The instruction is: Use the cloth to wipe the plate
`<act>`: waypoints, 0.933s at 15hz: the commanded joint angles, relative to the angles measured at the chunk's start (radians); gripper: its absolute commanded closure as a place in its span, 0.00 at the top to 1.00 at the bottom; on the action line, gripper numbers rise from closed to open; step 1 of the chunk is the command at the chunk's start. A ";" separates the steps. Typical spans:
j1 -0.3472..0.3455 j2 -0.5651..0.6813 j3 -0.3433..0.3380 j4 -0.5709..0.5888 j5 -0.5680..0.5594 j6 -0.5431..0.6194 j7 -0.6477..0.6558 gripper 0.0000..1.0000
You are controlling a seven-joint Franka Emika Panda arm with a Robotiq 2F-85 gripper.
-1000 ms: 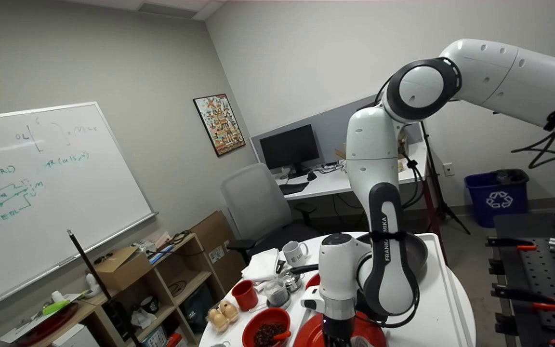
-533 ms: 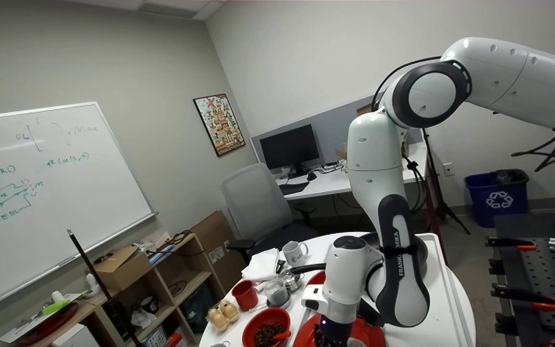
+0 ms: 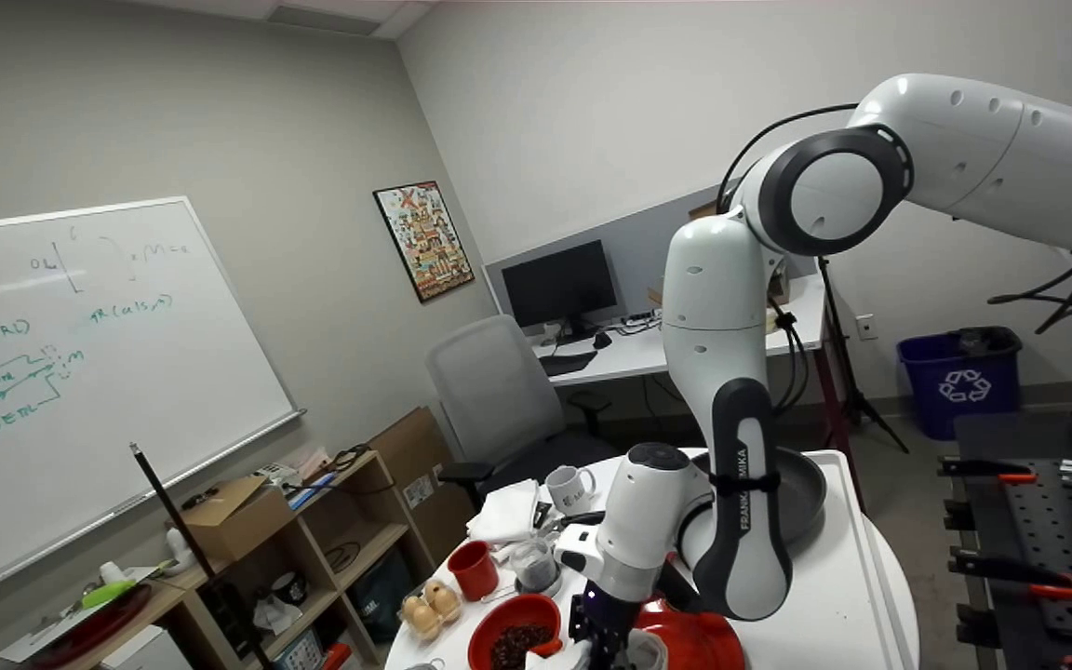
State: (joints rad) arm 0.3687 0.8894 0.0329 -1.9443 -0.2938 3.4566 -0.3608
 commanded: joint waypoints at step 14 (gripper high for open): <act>0.005 -0.288 0.037 -0.292 0.035 -0.002 0.115 0.11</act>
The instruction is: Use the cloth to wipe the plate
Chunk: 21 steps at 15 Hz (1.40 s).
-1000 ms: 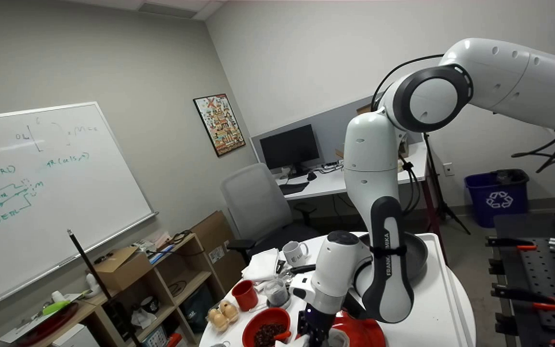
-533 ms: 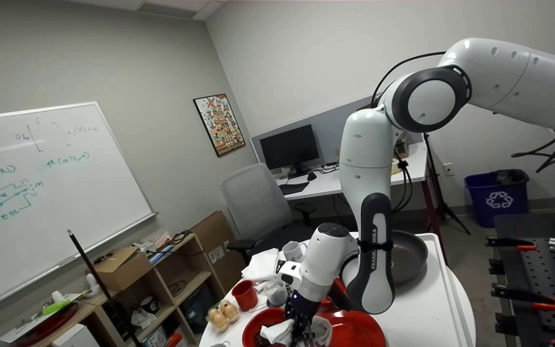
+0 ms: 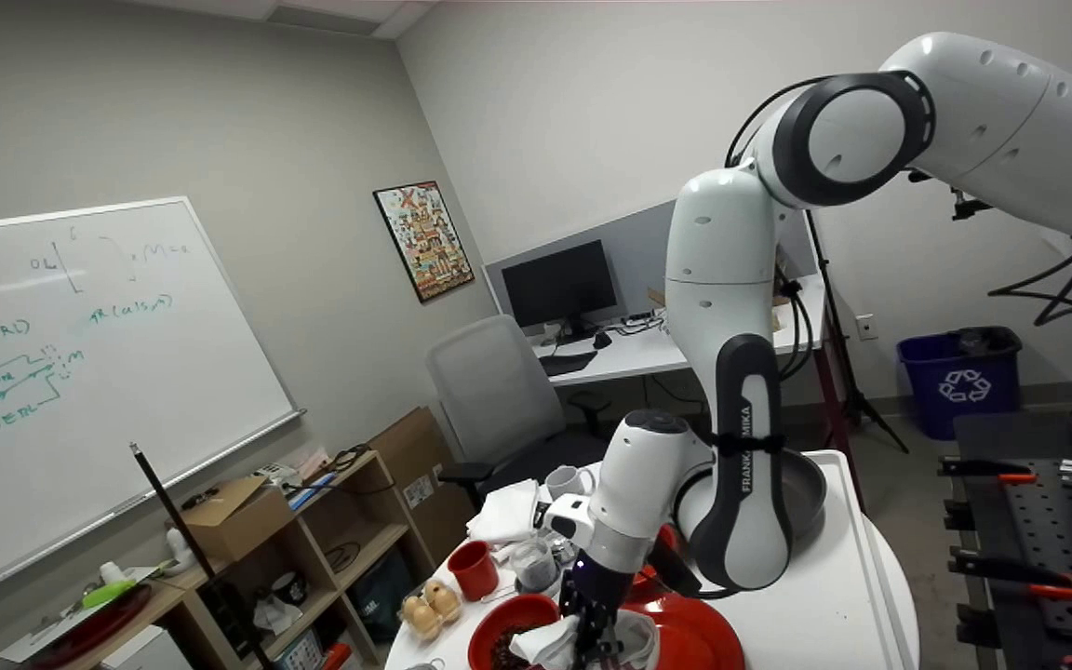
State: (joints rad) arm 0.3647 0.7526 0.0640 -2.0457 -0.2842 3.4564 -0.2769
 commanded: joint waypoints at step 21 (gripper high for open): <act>-0.815 -0.184 0.769 -0.096 0.247 -0.583 0.026 0.10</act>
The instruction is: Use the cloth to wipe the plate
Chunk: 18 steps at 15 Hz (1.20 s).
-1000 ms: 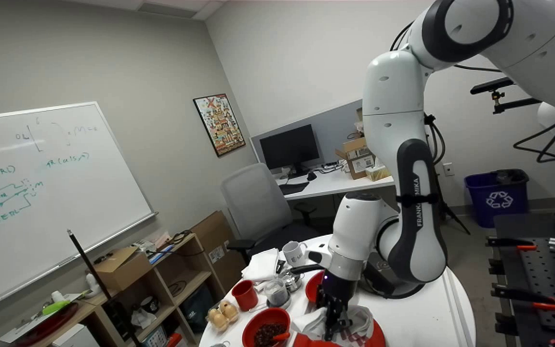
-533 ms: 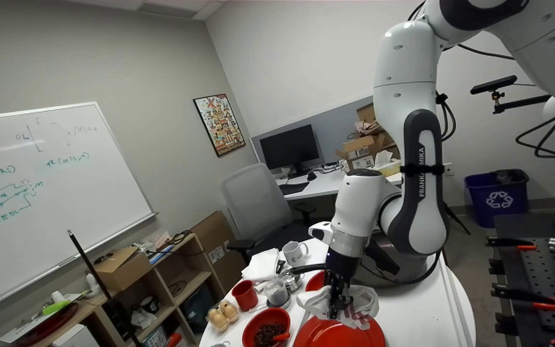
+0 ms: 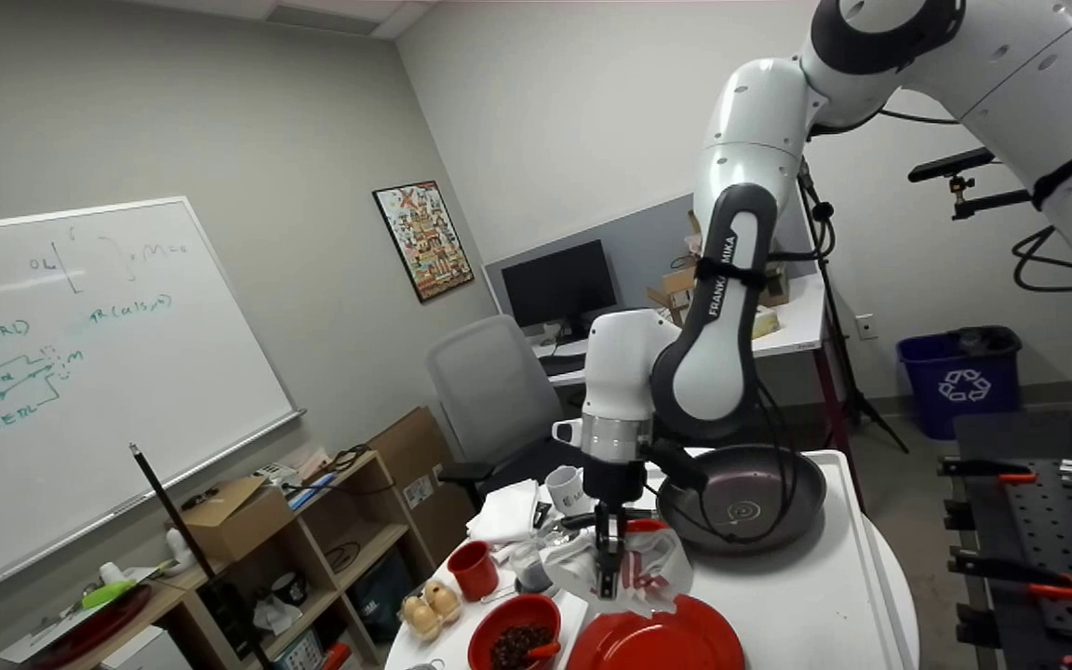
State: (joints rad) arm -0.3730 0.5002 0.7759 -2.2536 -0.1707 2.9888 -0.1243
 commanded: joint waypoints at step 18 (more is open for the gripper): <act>0.288 0.385 -0.349 0.590 0.380 -0.525 -0.270 0.10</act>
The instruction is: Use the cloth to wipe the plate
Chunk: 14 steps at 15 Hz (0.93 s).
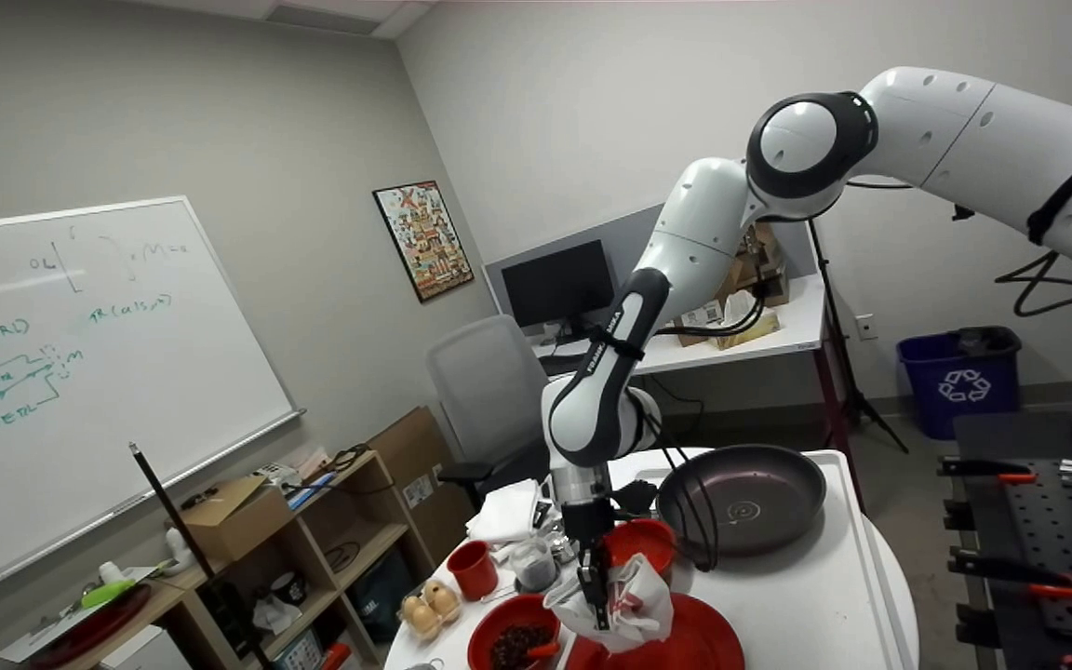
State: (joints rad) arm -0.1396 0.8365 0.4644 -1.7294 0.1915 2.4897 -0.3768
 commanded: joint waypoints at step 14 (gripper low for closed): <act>0.035 0.098 0.004 0.051 0.033 -0.032 -0.133 0.10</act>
State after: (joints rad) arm -0.0836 0.9203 0.4456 -1.6896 0.1923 2.4884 -0.4521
